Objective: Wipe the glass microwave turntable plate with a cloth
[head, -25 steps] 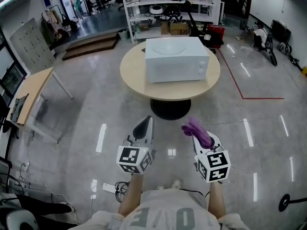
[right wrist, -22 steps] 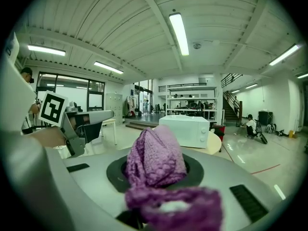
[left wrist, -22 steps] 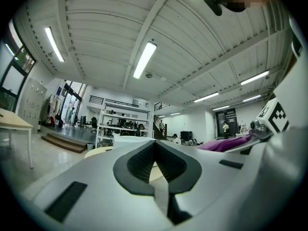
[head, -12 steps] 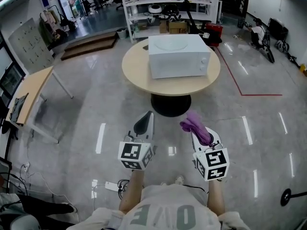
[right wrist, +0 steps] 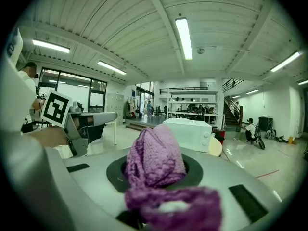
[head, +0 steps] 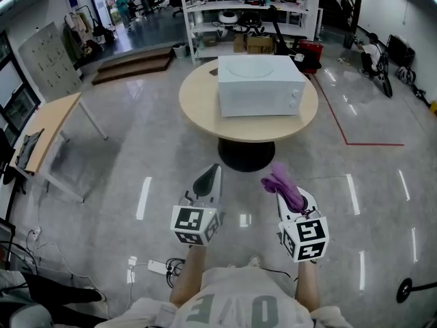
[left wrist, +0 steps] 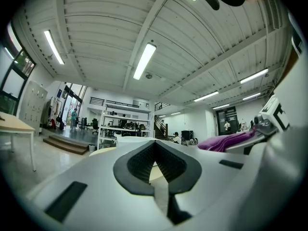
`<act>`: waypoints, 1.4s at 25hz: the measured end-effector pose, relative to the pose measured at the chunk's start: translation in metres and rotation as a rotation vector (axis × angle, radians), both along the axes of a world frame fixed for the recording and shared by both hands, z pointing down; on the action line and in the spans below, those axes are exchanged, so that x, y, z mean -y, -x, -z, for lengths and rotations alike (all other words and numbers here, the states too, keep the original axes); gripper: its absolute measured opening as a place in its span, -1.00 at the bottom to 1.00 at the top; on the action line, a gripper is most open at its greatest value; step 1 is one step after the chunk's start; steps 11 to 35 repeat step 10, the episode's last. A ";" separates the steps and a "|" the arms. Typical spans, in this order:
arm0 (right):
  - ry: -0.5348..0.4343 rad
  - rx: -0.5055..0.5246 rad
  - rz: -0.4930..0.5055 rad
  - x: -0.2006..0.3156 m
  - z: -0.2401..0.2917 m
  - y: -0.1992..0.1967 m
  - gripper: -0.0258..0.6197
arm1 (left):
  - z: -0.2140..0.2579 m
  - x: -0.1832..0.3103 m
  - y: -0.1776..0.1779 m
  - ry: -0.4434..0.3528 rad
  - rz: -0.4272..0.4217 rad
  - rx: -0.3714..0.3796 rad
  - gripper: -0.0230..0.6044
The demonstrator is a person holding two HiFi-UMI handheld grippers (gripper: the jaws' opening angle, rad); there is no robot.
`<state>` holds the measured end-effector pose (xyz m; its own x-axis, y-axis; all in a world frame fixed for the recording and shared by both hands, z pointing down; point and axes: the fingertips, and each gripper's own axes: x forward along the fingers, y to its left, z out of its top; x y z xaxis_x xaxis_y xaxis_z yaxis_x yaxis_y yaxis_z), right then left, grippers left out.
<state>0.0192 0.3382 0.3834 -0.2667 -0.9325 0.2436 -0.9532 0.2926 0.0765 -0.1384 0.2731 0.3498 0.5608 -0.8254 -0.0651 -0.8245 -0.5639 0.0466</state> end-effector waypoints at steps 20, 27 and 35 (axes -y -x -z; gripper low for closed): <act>-0.014 -0.002 0.019 0.003 -0.004 0.006 -0.77 | -0.008 0.001 0.003 0.000 0.006 0.007 -0.93; -0.014 -0.002 0.019 0.003 -0.004 0.006 -0.77 | -0.008 0.001 0.003 0.000 0.006 0.007 -0.93; -0.014 -0.002 0.019 0.003 -0.004 0.006 -0.77 | -0.008 0.001 0.003 0.000 0.006 0.007 -0.93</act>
